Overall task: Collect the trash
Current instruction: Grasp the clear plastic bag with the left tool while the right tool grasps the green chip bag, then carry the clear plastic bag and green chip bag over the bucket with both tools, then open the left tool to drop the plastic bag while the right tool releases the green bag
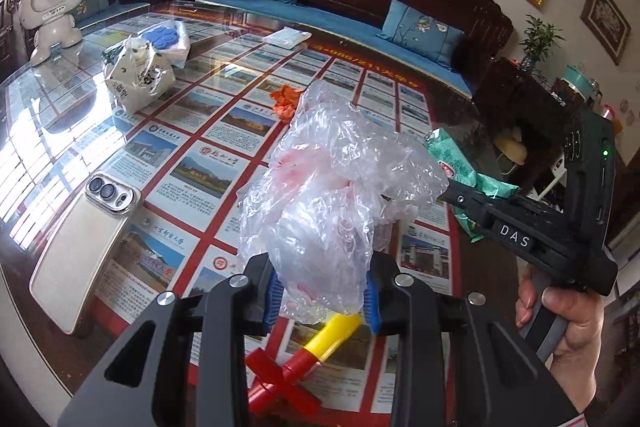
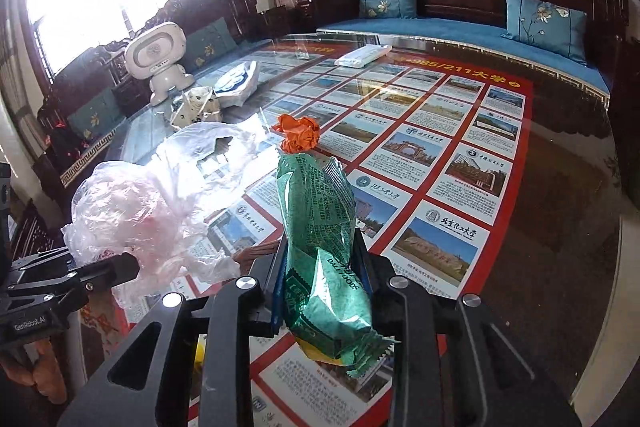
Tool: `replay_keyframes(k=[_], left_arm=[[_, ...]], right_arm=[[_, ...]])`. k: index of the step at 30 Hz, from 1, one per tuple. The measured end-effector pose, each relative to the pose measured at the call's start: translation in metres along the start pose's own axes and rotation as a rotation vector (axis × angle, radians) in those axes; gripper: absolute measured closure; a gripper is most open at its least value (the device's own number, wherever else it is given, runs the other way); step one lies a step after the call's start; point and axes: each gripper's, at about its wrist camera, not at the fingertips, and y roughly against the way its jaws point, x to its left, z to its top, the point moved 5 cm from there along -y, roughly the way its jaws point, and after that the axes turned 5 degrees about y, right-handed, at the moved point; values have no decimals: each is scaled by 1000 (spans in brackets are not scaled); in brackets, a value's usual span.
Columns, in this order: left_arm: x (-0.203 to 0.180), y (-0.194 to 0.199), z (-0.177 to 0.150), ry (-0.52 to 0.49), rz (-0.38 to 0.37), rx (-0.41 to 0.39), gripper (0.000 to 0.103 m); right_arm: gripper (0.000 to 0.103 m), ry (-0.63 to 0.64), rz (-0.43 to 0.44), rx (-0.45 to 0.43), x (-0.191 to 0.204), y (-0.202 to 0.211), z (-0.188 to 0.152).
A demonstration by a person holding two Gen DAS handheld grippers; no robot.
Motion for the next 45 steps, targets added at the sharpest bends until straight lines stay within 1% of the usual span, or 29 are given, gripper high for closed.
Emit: replay_keyframes(k=[5,9,15,18,21,24,27,29,34,35,38,40,41,42,45], left_arm=[[-45,22,-8,-62,-73,-7,70],[-95,24,-23,-131,-139,16,70],[-177,2,-61,-238,-238,111,70],[-220,-19,-87,-299,-274,177,70],[-263,-46,-114,-361,-300,254,70],[-296,-82,-139,-405,-295,339,70],[-319,-118,-161,-429,-285,430,70],[-333,-138,-175,-457,-281,480,70],[-354,-174,-200,-518,-244,560,70],[-356,-181,-206,-527,-240,576,67],[-364,-195,-217,-559,-219,604,46],[-368,-202,-223,-578,-215,615,45],[-371,-204,-225,-583,-216,623,41],[-373,-206,-226,-585,-215,625,39],[-377,-211,-228,-598,-210,632,39]], right_arm=[[75,-6,-43,-70,-10,60,-17],[75,-50,-82,-97,-35,105,-44],[75,-127,-191,-100,-86,165,-98],[75,-179,-254,-90,-115,191,-131],[75,-262,-299,-71,-148,213,-168],[74,-353,-348,-40,-183,226,-207],[74,-433,-368,-14,-211,231,-240],[75,-462,-377,-1,-221,231,-254],[74,-509,-392,16,-237,226,-273],[74,-517,-390,18,-240,224,-275],[74,-530,-385,28,-247,222,-282],[74,-532,-386,34,-249,222,-285],[74,-534,-382,37,-250,221,-286],[74,-536,-381,35,-251,222,-286],[74,-535,-377,42,-251,220,-289]])
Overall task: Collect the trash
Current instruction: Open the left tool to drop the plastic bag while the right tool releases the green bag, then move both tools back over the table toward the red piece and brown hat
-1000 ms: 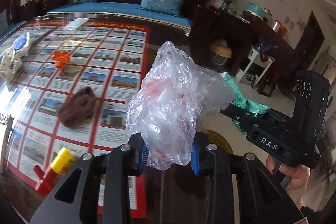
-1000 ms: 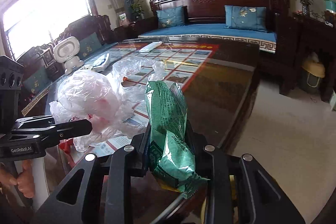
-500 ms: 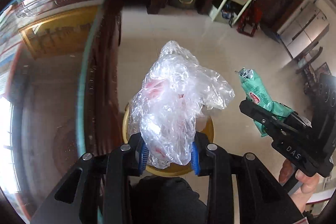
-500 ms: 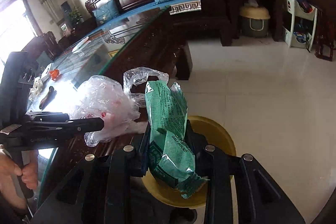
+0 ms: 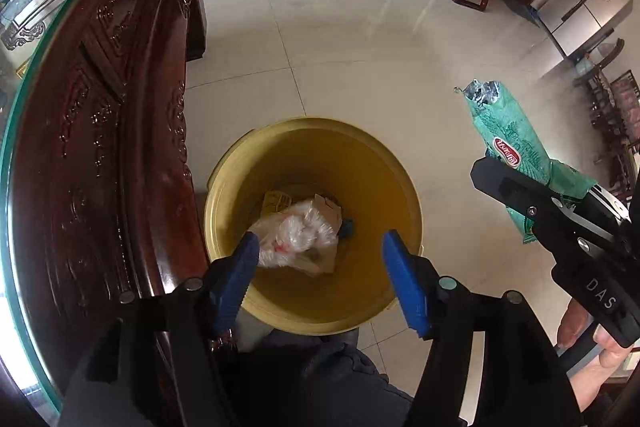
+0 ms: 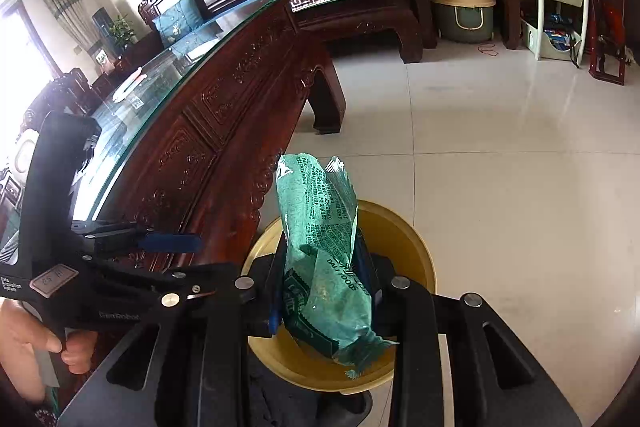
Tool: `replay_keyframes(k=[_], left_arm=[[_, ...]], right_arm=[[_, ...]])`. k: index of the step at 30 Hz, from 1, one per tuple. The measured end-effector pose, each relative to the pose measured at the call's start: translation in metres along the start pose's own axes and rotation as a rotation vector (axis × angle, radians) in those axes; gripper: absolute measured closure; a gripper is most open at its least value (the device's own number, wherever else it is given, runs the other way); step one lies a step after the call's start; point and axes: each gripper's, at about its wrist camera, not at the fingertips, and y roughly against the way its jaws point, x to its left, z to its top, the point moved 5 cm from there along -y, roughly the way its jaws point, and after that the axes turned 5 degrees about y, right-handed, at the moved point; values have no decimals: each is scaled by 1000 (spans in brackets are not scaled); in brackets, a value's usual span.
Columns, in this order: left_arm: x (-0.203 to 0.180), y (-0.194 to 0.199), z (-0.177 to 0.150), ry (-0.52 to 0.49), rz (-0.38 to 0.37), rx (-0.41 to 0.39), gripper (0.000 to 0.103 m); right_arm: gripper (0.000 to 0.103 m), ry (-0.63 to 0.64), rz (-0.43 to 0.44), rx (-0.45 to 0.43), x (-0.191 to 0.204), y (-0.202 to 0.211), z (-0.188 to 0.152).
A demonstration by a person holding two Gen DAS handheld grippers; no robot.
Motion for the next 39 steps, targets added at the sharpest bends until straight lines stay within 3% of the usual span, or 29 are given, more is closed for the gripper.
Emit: replay_keyframes(k=[9,12,17,21,26,29,35,37,39], left_arm=[[10,27,-10,13,35,-78,37],[14,41,-12,23,48,-113,36],[23,63,-20,37,16,-145,37],[27,85,-30,28,40,-201,36],[37,126,-44,47,26,-293,35],[49,159,-56,66,73,-382,29],[91,225,-96,153,155,-535,14],[108,244,-108,201,174,-572,11],[128,263,-125,254,187,-607,8]], right_arm=[[70,38,8,68,13,-21,-5],[38,75,-22,92,22,-29,-6],[38,76,-5,94,33,-31,-7],[38,86,0,80,43,-25,-4],[38,140,6,38,72,-9,5],[36,201,9,-12,99,6,12],[24,326,54,-115,165,31,26],[14,365,80,-149,191,38,29],[14,403,108,-165,214,42,32]])
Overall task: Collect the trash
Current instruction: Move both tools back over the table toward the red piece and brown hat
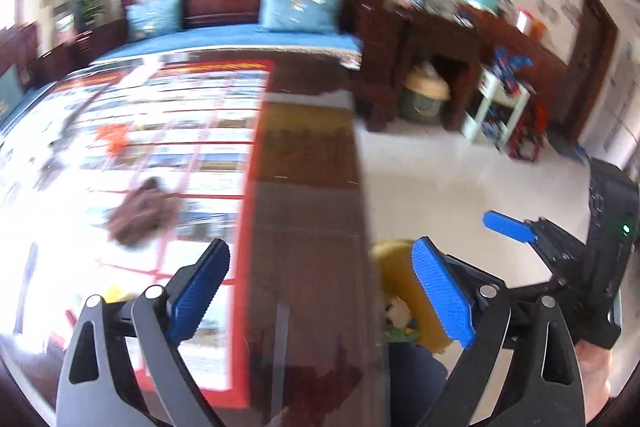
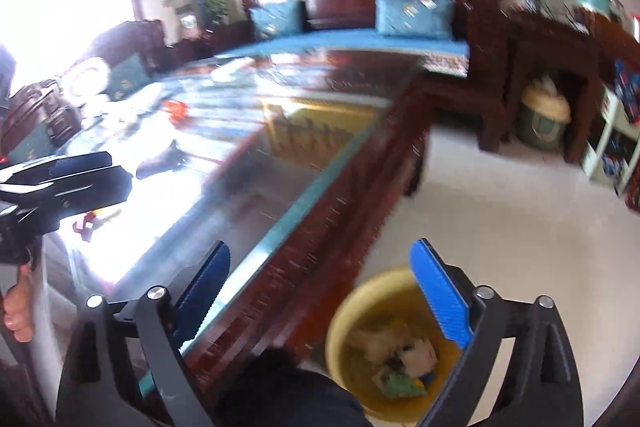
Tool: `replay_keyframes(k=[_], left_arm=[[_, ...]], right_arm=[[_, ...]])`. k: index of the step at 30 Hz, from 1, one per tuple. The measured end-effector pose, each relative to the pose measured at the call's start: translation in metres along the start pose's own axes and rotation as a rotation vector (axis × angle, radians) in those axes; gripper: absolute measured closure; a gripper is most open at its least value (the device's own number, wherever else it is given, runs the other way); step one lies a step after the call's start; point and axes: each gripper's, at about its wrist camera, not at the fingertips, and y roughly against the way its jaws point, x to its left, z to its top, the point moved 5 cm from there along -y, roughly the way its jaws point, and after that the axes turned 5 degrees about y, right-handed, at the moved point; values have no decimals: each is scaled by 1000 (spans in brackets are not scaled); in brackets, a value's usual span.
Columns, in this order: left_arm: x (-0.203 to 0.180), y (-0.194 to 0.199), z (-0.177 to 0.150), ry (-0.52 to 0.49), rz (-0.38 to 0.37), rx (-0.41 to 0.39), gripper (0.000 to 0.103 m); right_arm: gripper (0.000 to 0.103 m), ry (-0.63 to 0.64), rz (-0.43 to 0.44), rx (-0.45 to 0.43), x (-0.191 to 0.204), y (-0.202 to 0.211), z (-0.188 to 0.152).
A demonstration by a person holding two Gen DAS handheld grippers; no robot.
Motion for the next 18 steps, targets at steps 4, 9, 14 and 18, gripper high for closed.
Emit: replay_keyframes(k=[4,9,14,18], left_arm=[[48,29,1,83,78,-62,7],[110,59,-6,221,139,-105,4],[151,76,-9,276,192,-127,4],[179,79,-10,303,236,-141,4]], right_arm=[[10,64,55,-34,44,-3,21],[9,128,123,-55,94,-11,40],[9,175,173,-57,138,-23,51],[9,204,185,-47,163,-37,60]])
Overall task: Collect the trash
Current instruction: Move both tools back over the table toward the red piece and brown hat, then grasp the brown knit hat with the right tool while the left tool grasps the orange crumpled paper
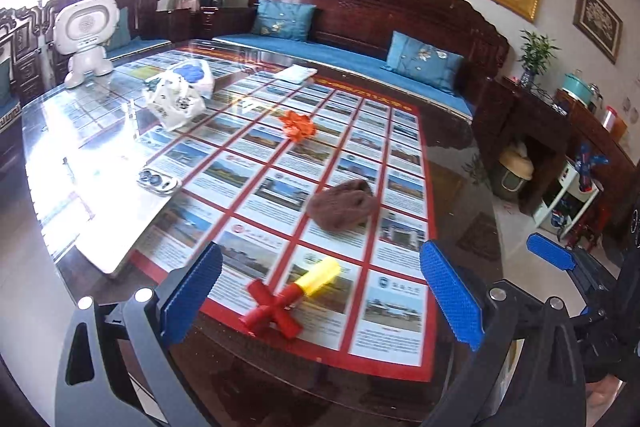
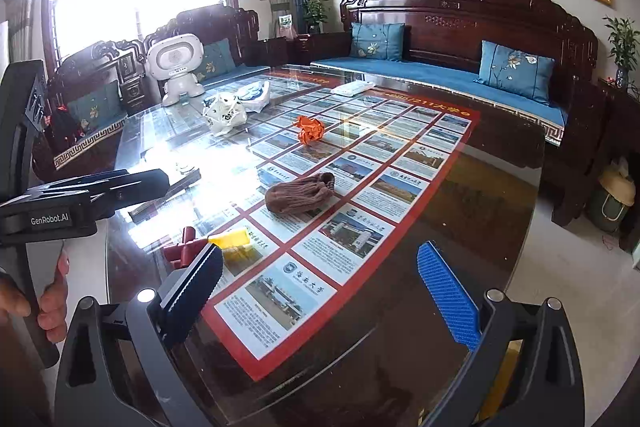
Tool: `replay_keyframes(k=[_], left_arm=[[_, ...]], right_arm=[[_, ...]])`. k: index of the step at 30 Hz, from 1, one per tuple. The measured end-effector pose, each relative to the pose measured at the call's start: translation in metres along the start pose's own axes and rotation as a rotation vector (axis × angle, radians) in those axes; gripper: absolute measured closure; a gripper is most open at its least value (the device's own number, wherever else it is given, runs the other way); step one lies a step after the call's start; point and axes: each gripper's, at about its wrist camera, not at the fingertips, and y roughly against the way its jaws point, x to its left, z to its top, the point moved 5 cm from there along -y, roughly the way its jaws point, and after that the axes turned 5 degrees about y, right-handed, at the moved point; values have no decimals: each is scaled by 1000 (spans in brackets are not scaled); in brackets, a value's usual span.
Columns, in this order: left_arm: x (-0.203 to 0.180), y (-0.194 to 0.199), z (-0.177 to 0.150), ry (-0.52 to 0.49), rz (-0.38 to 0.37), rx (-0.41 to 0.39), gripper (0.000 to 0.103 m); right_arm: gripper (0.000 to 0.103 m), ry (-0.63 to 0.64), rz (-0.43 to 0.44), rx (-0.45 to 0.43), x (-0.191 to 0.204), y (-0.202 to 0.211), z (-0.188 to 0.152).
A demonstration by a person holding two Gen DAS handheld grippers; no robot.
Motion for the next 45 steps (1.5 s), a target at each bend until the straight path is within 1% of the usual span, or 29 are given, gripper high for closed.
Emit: replay_keyframes(k=[3,7,10,18,22,25,28,31,34,36,38,40,41,43,44,45], left_arm=[[16,-10,9,24,28,2,4],[27,-28,14,33,38,22,4],[34,-47,19,38,42,54,4],[49,-96,37,39,70,97,4],[58,-119,48,43,87,115,4],[62,-132,53,48,87,131,4],[65,-145,57,52,92,148,4],[64,-154,61,41,100,157,4],[58,-160,67,-2,129,144,4],[56,-166,71,0,118,153,4],[55,-172,76,13,108,161,4],[54,-180,80,6,118,170,4],[52,-183,81,0,122,173,4],[51,-191,83,-5,133,187,4],[50,-195,84,-8,144,189,4],[51,-199,84,-10,150,194,4]], right_arm=[[9,16,2,25,8,-21,9],[9,30,26,89,15,-59,16],[9,48,31,132,15,-85,17],[9,109,24,266,15,-154,25],[9,128,36,327,15,-185,31],[9,136,37,341,15,-199,37],[9,142,36,392,12,-214,35],[9,136,63,394,11,-218,35],[9,145,74,392,11,-219,35],[10,130,95,402,10,-219,35],[15,156,128,395,13,-217,36],[30,175,154,387,19,-214,38],[34,182,167,382,21,-212,38],[54,195,200,371,26,-209,39],[57,197,212,367,27,-208,39],[68,193,224,358,28,-208,39]])
